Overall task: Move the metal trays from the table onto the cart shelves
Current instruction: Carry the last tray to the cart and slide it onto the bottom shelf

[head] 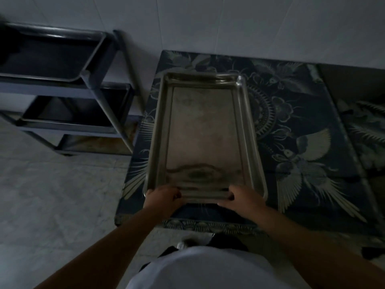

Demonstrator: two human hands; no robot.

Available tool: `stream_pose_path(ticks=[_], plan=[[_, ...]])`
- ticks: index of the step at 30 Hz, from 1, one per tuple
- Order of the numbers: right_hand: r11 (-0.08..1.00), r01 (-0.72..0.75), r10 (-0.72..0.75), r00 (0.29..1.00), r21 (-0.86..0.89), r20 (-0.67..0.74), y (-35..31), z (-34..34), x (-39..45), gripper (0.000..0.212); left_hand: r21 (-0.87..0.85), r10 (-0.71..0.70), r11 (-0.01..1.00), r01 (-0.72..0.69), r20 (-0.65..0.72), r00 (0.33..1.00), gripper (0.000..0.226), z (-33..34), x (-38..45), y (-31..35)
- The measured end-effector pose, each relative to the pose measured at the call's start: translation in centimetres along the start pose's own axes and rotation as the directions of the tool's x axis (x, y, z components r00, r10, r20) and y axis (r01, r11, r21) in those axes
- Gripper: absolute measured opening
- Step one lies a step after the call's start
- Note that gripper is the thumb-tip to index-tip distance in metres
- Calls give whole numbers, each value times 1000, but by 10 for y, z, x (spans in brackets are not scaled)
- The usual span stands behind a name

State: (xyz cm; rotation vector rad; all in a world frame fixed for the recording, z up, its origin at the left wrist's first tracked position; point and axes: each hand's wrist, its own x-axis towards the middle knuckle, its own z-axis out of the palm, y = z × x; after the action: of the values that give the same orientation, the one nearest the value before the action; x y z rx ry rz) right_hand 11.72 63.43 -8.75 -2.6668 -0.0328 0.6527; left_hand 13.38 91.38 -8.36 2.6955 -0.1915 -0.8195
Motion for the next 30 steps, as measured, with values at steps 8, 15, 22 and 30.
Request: stream_pose_path(ticks=[8,15,22,30], plan=[[998,-55,61,981,-39,184,-3,12,-35,55,-9,57,998,-57,68,996,28,15,-40,1],[998,-19,-4,929,-59,-371,23,-55,51,41,-30,-32,999,24,-325,945,61,-74,55,-7],[731,-331,593,742,597,-313,68,-101,154,47,-569,-423,779,262,-171,890,46,-115,154,-22],[430,-220,588,804,875,-87,91,-85,126,45,-812,-514,524,256,-62,855,34,-97,115,-36]])
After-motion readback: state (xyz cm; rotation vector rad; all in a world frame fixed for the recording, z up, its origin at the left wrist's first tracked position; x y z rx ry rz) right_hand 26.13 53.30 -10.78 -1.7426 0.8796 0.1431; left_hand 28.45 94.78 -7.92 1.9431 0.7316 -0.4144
